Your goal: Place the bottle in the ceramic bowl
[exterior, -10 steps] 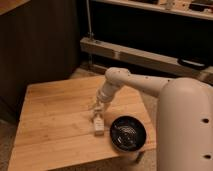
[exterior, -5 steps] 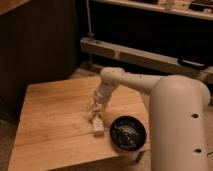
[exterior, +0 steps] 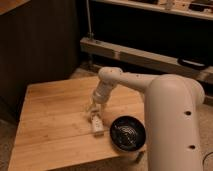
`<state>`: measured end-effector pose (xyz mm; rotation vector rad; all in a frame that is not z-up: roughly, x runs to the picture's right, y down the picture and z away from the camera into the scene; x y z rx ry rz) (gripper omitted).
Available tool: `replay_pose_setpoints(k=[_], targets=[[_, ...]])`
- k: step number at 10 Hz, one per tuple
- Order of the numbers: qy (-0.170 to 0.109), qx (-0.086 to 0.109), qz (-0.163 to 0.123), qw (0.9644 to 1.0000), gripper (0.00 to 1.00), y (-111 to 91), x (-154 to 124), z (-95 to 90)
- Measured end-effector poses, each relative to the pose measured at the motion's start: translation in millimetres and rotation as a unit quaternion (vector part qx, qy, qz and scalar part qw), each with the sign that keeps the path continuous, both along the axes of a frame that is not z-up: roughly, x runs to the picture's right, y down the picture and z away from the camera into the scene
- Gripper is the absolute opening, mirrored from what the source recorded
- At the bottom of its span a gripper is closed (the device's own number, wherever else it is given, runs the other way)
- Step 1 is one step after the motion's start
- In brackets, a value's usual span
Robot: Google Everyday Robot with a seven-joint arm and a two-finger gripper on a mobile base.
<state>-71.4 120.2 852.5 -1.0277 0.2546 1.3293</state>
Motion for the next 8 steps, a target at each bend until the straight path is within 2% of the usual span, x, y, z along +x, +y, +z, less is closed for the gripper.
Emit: replay_pose_setpoints(k=[3,6,7,8], targets=[[0.007,-0.008,-0.006,0.9999,0.65,5.9,-0.1,6.9],[0.017,-0.025,-0.012,0.9995,0.63,17.3,-2.4,18.4],[0.023,-0.032,-0.010,0.9992,0.51,19.8,-1.0,21.3],[0.026,-0.035,-0.010,0.9990,0.43,21.4,1.2,22.5]])
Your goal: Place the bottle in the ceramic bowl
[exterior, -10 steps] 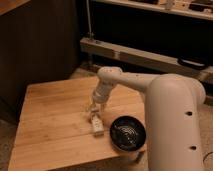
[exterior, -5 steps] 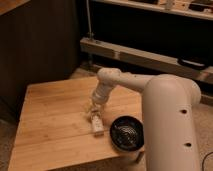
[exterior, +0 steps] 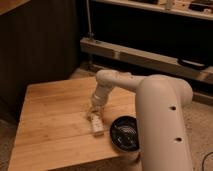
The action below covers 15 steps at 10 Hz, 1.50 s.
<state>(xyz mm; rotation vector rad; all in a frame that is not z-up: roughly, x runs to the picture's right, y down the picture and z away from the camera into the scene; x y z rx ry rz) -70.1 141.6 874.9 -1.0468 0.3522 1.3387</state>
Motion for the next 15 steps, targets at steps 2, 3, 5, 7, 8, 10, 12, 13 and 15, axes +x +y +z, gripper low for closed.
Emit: replay_pose_setpoints(k=[2,3,5,7,8,10,12,13,15], targets=[[0.008,-0.001,-0.004,1.0000,0.22,-0.9,1.2,-0.9],[0.012,0.001,-0.006,0.9999,0.13,-5.9,3.8,-4.4],[0.026,0.013,-0.011,0.9995,0.00,-24.2,15.4,-21.8],[0.042,0.032,-0.008,0.9986,0.00,-50.3,42.5,-55.5],[0.049,0.040,-0.001,0.9980,0.00,-59.8,59.7,-73.9],[0.063,0.051,0.023,0.9965,0.00,-61.9,109.1,-106.2],[0.071,0.062,0.051,0.9943,0.00,-45.8,154.8,-127.5],[0.077,0.064,0.062,0.9931,0.00,-32.9,176.1,-132.5],[0.093,0.069,0.082,0.9899,0.00,-11.5,206.5,-137.6]])
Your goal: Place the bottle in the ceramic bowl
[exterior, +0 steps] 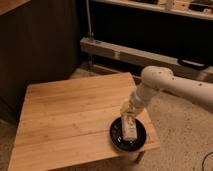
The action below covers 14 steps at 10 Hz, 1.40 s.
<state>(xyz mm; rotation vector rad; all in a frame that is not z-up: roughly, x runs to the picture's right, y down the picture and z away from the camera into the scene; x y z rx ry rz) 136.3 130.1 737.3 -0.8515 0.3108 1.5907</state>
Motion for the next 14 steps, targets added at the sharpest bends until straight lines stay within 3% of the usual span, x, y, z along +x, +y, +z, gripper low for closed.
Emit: replay_pose_setpoints(k=[3,9,14], targets=[[0.020,0.009,0.013,0.9997,0.00,16.2,18.0,0.4],[0.043,0.020,-0.008,0.9989,0.00,15.6,-10.9,13.3],[0.080,0.020,-0.017,0.9964,0.00,23.2,-6.6,17.5]])
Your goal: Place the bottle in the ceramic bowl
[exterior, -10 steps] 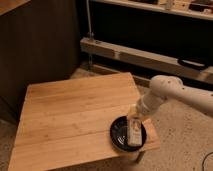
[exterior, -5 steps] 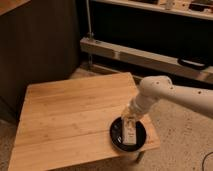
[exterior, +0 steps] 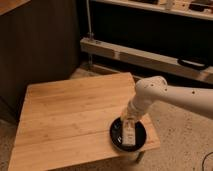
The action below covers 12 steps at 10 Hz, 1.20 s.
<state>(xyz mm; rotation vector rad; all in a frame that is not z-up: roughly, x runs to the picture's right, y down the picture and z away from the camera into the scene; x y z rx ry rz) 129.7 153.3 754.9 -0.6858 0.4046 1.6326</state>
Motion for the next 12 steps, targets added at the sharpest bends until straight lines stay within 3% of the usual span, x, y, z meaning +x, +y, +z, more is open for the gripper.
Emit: replay_pose_setpoints(k=[8,12], targets=[[0.014,-0.007,-0.002,0.9999,0.03,6.4,5.4,4.5],[0.022,-0.014,0.002,0.9996,0.41,8.0,8.2,5.1]])
